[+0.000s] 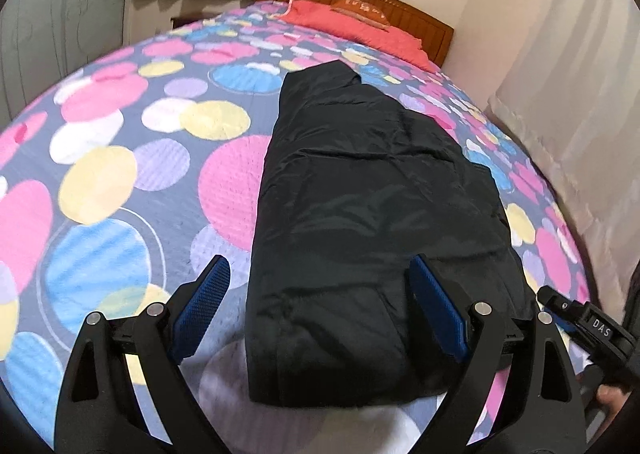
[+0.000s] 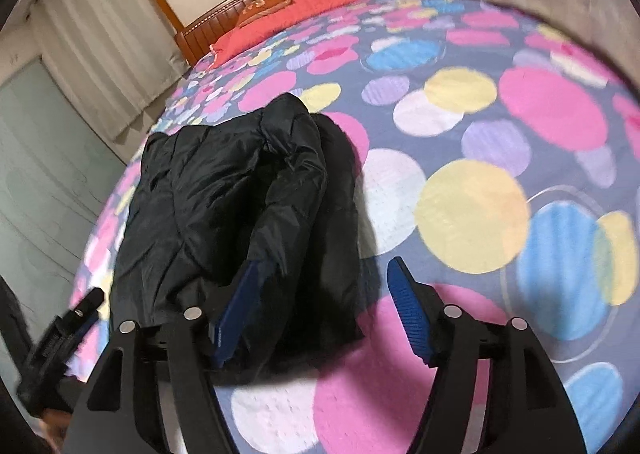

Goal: Fold large clothes

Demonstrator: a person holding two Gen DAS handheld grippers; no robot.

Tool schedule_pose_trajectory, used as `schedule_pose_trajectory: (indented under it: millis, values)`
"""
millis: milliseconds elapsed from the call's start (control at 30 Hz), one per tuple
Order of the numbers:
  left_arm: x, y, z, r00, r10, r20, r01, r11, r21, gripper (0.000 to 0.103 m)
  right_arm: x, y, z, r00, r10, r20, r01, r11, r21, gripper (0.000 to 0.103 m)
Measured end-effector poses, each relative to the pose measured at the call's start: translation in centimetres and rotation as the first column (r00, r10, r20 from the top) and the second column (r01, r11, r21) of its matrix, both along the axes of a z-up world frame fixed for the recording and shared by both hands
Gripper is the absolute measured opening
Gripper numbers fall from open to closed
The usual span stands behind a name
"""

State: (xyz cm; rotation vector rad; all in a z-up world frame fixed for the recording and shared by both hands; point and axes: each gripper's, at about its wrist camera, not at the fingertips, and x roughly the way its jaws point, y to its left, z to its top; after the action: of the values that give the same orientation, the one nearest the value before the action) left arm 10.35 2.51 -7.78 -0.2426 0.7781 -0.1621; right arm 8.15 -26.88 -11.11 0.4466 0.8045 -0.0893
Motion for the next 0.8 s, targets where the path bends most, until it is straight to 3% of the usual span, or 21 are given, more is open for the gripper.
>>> schedule_pose_trajectory:
  millis: [333, 800]
  values:
    - [-3.4, -0.4, 2.9, 0.994, 0.065, 0.093, -0.078, 0.987, 0.144, 0.097, -2.5, 2.8, 2.5, 1.000, 0.010, 0.029, -0.005, 0.986, -0.168, 0.073]
    - [-6.1, -1.3, 6.0, 0.982, 0.055, 0.181, -0.093, 0.974, 0.207, 0.100, -4.6, 6.1, 6.3, 0.991, 0.052, 0.121, -0.018, 0.964, -0.265, 0.079]
